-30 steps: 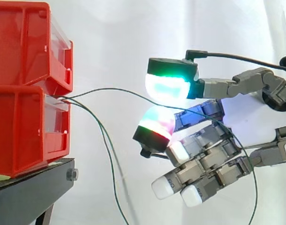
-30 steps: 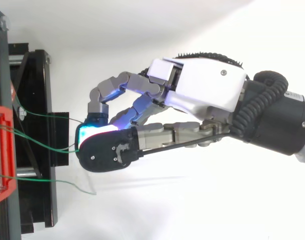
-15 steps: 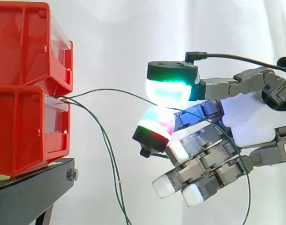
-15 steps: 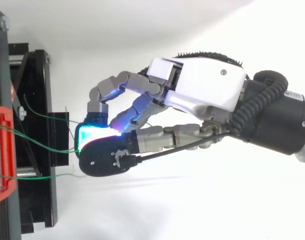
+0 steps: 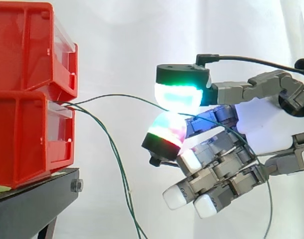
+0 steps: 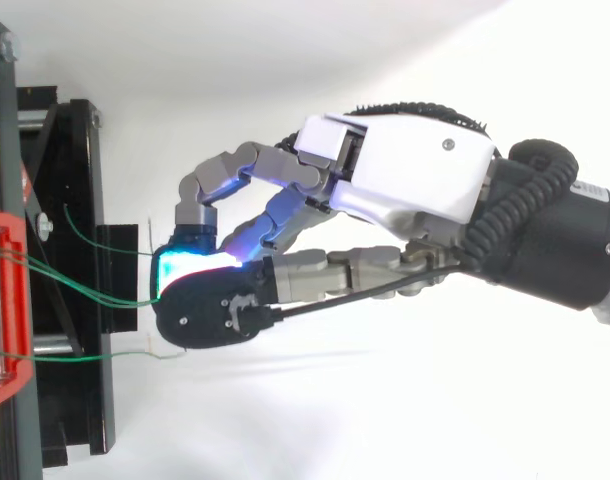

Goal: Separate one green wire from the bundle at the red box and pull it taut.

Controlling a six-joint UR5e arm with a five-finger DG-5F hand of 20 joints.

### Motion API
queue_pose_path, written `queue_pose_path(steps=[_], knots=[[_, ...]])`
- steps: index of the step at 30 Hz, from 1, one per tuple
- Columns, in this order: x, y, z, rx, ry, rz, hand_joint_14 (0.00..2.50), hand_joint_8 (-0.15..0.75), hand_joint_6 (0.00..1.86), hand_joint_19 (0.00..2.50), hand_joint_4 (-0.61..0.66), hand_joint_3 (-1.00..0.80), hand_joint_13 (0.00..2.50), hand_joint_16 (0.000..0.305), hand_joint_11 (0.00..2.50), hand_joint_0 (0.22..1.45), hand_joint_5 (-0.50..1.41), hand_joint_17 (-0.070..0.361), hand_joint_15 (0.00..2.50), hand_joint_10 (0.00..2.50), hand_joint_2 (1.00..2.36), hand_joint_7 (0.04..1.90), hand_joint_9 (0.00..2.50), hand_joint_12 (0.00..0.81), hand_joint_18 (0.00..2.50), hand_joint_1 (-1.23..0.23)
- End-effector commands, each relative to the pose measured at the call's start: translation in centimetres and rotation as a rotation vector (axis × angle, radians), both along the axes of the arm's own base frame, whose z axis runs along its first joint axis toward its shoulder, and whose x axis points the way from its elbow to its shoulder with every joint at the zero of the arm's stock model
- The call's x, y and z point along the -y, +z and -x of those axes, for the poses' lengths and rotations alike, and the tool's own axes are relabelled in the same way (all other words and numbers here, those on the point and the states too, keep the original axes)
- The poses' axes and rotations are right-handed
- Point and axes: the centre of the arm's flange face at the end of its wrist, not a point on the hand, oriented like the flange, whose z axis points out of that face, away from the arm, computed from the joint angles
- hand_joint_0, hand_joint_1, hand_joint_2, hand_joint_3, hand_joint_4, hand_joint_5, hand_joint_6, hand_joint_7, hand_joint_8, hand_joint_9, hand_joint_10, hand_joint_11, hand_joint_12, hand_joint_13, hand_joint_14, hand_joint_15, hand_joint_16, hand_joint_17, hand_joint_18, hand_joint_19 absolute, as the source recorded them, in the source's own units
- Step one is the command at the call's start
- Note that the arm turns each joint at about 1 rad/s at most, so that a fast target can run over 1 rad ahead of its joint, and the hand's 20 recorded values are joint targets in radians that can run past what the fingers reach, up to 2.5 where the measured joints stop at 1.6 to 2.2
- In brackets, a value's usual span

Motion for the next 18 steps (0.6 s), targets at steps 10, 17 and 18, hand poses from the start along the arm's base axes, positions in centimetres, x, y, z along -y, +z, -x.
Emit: queue_pose_path(steps=[10,17,18], knots=[[-0.03,0.00,0.00,0.000,0.000,0.000,0.01,0.301,0.90,0.42,0.03,-0.03,0.84,0.055,0.71,0.60,-0.11,0.124,0.36,0.02,1.02,1.26,1.12,0.395,0.83,-0.76],[0.10,-0.01,0.02,-0.001,-0.003,0.001,0.01,0.306,0.90,0.41,0.01,0.00,0.84,0.057,0.71,0.60,-0.10,0.127,0.35,0.02,1.01,1.27,1.13,0.403,0.85,-0.78],[0.10,-0.01,0.02,-0.001,-0.003,0.001,0.01,0.306,0.90,0.41,0.01,0.00,0.84,0.057,0.71,0.60,-0.10,0.127,0.35,0.02,1.01,1.27,1.13,0.404,0.85,-0.78]])
